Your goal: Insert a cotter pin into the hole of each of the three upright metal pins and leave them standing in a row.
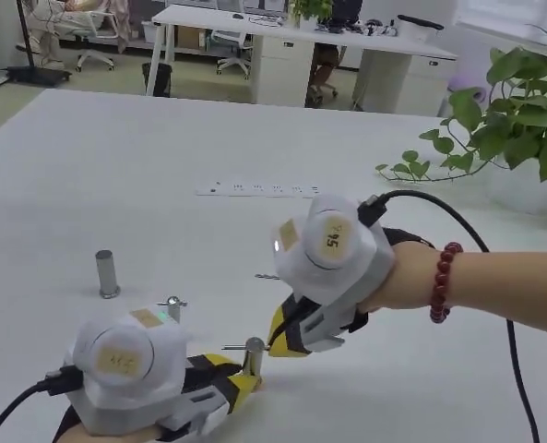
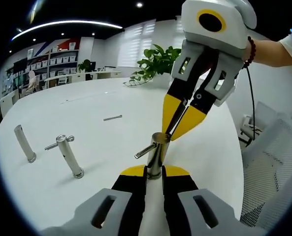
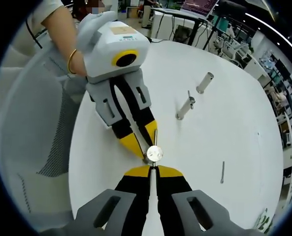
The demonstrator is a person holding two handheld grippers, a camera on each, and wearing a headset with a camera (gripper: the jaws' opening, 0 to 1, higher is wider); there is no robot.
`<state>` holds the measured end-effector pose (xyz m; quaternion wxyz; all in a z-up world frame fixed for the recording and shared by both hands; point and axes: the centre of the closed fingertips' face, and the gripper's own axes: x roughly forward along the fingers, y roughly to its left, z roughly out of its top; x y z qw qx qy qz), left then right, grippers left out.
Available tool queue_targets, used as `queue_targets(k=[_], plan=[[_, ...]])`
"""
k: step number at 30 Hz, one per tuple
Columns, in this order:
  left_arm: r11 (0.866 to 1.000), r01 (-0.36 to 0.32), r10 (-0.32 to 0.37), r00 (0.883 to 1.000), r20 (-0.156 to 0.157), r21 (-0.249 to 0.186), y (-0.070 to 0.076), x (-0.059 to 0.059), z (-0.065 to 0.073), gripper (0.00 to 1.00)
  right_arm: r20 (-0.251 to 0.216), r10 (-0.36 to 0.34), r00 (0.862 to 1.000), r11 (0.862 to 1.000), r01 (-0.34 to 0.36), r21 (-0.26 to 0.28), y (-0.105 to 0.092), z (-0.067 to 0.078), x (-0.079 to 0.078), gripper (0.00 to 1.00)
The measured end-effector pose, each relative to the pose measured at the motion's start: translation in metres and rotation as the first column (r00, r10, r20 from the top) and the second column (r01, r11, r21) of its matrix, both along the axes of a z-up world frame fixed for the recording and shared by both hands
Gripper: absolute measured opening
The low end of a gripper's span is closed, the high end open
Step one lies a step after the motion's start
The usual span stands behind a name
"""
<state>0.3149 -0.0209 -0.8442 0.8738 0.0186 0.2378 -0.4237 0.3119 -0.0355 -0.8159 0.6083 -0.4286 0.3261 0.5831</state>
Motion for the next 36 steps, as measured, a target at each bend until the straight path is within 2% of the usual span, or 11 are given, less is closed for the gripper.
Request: queue_targets(k=[6, 10, 14, 19, 27, 36], plan=[[1.0, -0.001, 0.001, 1.0, -0.002, 0.003, 0.0, 0.0, 0.0, 0.1, -0.012, -0.021, 1.0, 1.0, 0.021, 0.007, 0.0, 0.0, 0.0, 0.05], [1.0, -0.004, 0.004, 1.0, 0.005, 0.005, 0.002, 0.002, 0.001, 0.15, -0.043, -0.047, 0.998, 0.997, 0.05, 0.054, 0.005, 0.003, -0.002, 0.1], [1.0, -0.002, 0.002, 1.0, 0.004, 0.006, 0.006, 0.001, 0.004, 0.19, -0.044, -0.057, 0.997, 0.995, 0.06, 0.076, 0.009, 0.005, -0.002, 0.15], [0.999, 0.024, -0.024, 1.0, 0.012, 0.028, 0.013, -0.006, 0.005, 0.27, -0.081, -0.103, 0.991, 0.985, 0.113, 0.129, 0.016, 0.006, -0.002, 0.17], [0.999, 0.025, -0.025, 0.999, 0.021, 0.02, 0.026, -0.011, 0.012, 0.32, -0.117, -0.137, 0.984, 0.979, 0.153, 0.138, 0.018, -0.001, 0.0, 0.17], [1.0, 0.021, -0.021, 0.999, 0.034, -0.001, 0.03, -0.015, 0.02, 0.36, -0.131, -0.151, 0.98, 0.973, 0.171, 0.156, 0.018, -0.003, 0.0, 0.15]])
